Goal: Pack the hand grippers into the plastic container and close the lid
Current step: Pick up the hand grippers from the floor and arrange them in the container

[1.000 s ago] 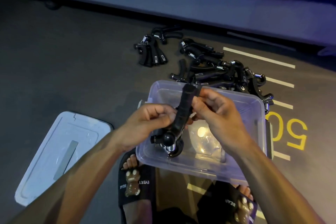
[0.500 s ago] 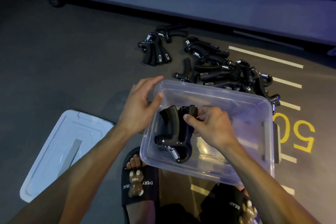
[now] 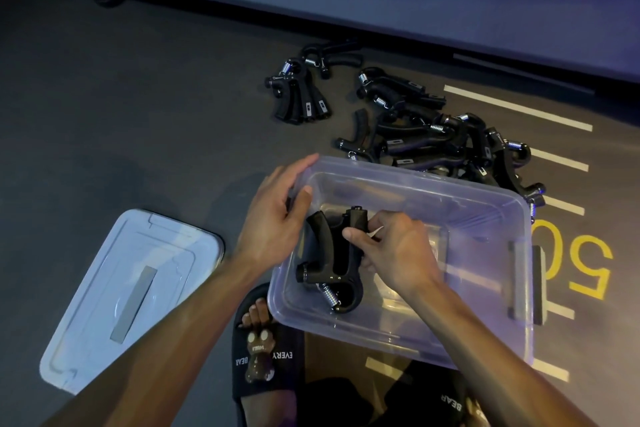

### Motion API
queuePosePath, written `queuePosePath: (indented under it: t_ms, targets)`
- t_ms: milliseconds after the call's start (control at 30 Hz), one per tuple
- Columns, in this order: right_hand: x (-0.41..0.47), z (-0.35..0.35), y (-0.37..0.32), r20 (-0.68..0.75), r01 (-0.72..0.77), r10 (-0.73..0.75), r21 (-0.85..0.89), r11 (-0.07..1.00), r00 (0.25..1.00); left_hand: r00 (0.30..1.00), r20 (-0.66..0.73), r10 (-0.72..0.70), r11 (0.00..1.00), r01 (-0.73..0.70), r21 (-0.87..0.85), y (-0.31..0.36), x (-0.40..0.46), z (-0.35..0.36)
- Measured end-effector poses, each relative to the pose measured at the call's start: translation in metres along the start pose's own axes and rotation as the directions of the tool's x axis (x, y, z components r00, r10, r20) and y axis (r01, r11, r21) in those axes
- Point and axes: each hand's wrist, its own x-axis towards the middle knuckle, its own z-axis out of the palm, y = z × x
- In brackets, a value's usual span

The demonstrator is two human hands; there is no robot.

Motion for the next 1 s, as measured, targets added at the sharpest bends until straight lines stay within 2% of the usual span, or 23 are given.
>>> queuePosePath:
  t_ms: [100, 233, 300, 433, 533, 667, 733, 800, 933, 1000]
  targets:
    - [-0.005, 0.006, 0.000, 0.068, -0.099, 0.088, 0.186, 0.978, 0.994, 1.000, -0.009, 0.004, 1.000, -0.004, -0.005, 0.001, -0.001, 0.001]
    - [-0.009, 0.009, 0.004, 0.049, -0.073, 0.064, 0.217, 0.974, 0.997, 1.000, -0.005, 0.002, 1.000, -0.002, 0.003, 0.002, -0.001, 0.001]
    - [-0.011, 0.010, 0.005, 0.024, -0.015, 0.010, 0.189, 0.982, 1.000, 1.000, 0.008, -0.006, 1.000, 0.006, 0.017, 0.000, -0.002, 0.001]
    - [-0.013, 0.014, 0.005, -0.006, 0.106, -0.106, -0.034, 0.994, 0.994, 0.999, 0.026, -0.020, 0.997, 0.017, 0.080, -0.001, -0.001, -0.001]
    - [-0.013, 0.013, 0.001, 0.011, 0.091, -0.091, -0.094, 0.991, 0.996, 0.999, 0.031, -0.018, 0.994, 0.015, 0.106, 0.000, 0.000, -0.005]
    - [-0.018, 0.004, -0.006, 0.080, 0.022, -0.020, -0.028, 0.999, 0.997, 0.997, 0.071, 0.002, 0.987, -0.013, 0.161, 0.001, 0.002, -0.009]
    - [-0.019, -0.008, -0.009, 0.091, 0.032, -0.023, -0.099, 0.995, 0.996, 0.995, 0.101, 0.018, 0.983, -0.036, 0.182, 0.001, 0.003, -0.009]
    - [-0.019, -0.027, -0.016, 0.048, 0.086, -0.078, -0.187, 0.979, 0.996, 0.995, 0.101, 0.018, 0.980, -0.038, 0.193, 0.001, 0.002, -0.010]
    - [0.006, -0.085, -0.029, -0.179, 0.269, -0.259, 0.031, 0.963, 0.949, 0.997, 0.076, -0.004, 0.982, -0.010, 0.187, -0.003, 0.002, -0.010]
    - [0.033, -0.111, -0.028, -0.246, 0.305, -0.310, -0.059, 0.951, 0.918, 0.998, 0.062, -0.014, 0.985, 0.003, 0.173, -0.002, 0.002, -0.008]
